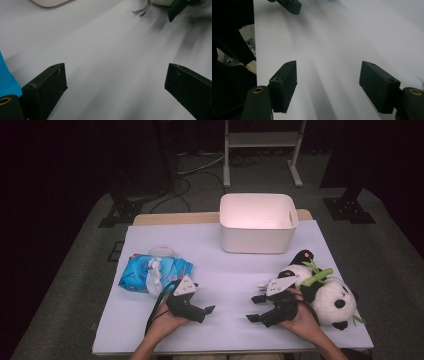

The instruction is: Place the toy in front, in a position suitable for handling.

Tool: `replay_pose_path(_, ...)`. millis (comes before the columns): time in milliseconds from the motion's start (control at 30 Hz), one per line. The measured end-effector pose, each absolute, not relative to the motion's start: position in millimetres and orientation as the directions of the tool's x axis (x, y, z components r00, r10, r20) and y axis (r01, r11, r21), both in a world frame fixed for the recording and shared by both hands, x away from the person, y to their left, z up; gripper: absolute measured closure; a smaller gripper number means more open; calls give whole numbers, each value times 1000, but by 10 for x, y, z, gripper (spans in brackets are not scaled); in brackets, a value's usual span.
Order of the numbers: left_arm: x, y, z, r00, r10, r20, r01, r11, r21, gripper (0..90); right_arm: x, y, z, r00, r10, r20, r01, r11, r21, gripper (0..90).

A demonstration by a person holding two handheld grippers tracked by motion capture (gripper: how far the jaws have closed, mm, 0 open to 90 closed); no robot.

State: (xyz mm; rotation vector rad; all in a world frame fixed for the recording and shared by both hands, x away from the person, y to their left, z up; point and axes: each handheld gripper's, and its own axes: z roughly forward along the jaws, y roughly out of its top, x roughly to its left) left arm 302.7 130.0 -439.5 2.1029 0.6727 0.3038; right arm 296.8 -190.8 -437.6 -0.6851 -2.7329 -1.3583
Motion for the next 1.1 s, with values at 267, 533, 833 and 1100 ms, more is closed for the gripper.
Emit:
replay_pose_path(267, 3033, 1318, -4398, 820, 572, -25, 353, -470, 809, 33, 2967, -1886, -4334, -909, 361, 206, 382, 529, 757, 293)
replay_pose_path(533, 3018, 1333, -4396, 822, 569, -18, 348, -476, 808, 33, 3000, -1845, -4128, -923, 334, 192, 359, 564, 743, 301)
replay_pose_path(833, 3009, 1323, -4395, 821, 570, -18, 346, -473, 810, 33, 3035, -1868, -3887, -934, 319, 163, 331, 599, 729, 302)
replay_pose_path(1100, 3012, 1337, -4384, 821, 570, -21, 347, -471, 811, 33, 3058, -1944, -3590, -940, 315, 134, 312, 625, 716, 302)
